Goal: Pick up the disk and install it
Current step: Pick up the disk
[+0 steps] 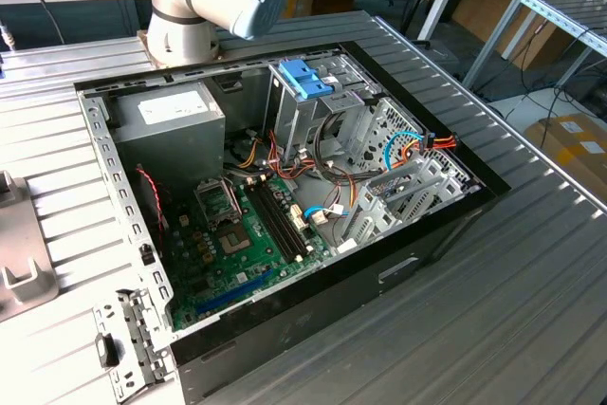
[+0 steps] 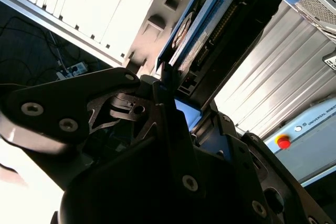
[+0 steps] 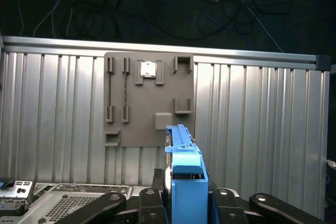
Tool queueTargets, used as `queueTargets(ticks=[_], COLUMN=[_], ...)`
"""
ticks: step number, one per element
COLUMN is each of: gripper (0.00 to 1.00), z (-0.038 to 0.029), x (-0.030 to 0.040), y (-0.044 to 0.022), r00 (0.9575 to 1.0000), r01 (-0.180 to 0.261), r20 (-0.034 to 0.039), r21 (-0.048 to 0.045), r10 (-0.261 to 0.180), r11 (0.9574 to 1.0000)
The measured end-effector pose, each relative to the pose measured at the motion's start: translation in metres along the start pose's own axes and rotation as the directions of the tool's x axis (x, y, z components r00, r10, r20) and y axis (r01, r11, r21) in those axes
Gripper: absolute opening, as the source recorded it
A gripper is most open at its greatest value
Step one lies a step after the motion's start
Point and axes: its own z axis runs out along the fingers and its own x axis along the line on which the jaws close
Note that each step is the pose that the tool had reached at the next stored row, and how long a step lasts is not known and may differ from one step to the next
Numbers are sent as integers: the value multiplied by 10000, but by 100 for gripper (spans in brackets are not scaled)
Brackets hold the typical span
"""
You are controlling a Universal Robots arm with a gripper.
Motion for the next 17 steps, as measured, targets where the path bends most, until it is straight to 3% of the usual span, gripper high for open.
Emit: queueTargets(ticks=[17], gripper=[37], z=[-3], x=[4], y=[-79], r00=[10000], r01=[0], r20=[0], r21=[1], r10=[0], r11=[10000])
